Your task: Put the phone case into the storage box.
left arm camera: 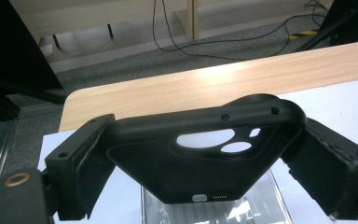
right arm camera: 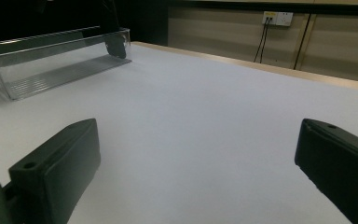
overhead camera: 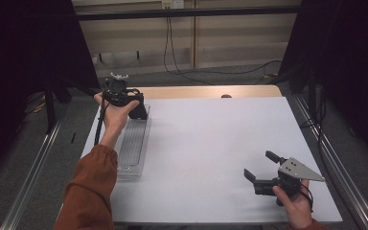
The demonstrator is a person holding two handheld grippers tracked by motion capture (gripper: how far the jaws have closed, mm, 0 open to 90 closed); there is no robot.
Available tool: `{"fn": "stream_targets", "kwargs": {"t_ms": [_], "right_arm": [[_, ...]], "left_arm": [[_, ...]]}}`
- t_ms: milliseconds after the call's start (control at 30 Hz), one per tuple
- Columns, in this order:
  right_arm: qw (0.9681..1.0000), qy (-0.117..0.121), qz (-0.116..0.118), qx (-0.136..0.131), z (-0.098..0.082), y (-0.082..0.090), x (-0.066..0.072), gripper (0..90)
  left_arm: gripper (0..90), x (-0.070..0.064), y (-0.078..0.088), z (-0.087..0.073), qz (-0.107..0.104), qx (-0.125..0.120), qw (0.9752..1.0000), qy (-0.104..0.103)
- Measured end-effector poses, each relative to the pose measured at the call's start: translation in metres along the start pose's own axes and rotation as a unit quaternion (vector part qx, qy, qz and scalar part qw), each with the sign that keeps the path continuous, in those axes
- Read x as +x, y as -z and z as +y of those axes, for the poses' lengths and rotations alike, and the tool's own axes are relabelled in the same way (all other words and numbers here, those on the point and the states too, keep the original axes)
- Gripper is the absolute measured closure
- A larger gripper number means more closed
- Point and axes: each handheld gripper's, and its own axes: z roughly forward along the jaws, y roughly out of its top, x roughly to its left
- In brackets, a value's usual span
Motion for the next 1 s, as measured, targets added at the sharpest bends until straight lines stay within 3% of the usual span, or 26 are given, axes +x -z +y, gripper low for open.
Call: {"fn": "stream_targets", "kwargs": {"t_ms": [500, 1000], "right_arm": [[1.0000, 0.000, 0.001, 0.000, 0.0000, -0.0001, -0.0002, 0.0], [1.0000, -0.001, 0.003, 0.001, -0.0005, -0.0007, -0.0004, 0.0]], "left_arm": [[12.1, -0.0036, -0.0055, 0.0033, -0.006, -0.009, 0.9999, -0.008], [11.9, -0.0013, -0.0077, 0.0042, -0.019, -0.023, 0.9996, -0.001]]}}
